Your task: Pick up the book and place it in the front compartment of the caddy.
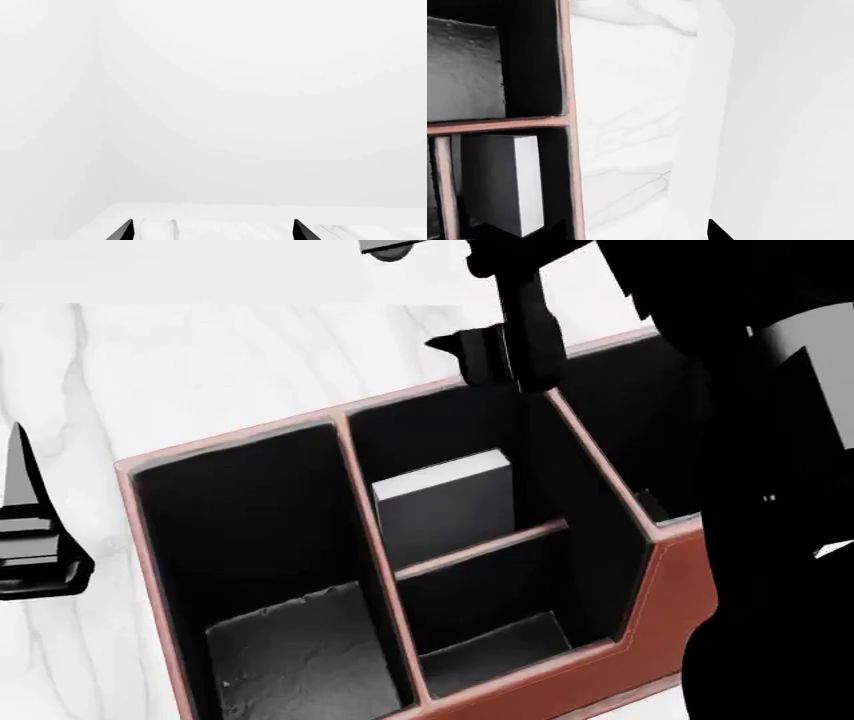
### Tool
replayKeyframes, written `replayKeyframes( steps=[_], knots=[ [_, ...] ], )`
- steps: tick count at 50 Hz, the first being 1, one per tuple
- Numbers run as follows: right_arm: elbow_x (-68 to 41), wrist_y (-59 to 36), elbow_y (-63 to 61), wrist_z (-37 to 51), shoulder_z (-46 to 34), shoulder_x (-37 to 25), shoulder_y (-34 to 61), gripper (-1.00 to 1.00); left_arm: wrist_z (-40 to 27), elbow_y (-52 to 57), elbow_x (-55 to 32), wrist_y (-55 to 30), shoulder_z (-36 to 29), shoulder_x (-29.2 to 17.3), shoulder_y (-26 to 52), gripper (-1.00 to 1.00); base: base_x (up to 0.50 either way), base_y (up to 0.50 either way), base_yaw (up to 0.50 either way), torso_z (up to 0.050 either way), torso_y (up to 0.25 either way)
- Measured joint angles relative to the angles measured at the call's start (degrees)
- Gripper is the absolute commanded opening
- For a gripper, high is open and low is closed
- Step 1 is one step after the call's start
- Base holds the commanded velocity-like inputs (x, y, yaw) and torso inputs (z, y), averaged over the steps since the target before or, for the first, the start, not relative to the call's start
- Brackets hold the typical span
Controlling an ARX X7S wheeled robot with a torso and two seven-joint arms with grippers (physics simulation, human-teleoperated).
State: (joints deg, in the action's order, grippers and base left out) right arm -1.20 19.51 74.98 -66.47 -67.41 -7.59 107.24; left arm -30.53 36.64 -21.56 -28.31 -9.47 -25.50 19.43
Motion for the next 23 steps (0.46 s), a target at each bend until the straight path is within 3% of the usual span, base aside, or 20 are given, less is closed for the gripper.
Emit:
replayKeyframes(
  steps=[23],
  knots=[
    [0.52,1.94,-0.04,10.12,-1.25,-0.10,7.24,1.00,-0.44,1.03,-0.53,-0.23,0.31,-0.43,-0.25,1.00,0.00,0.00,0.00,0.000,0.000]
  ],
)
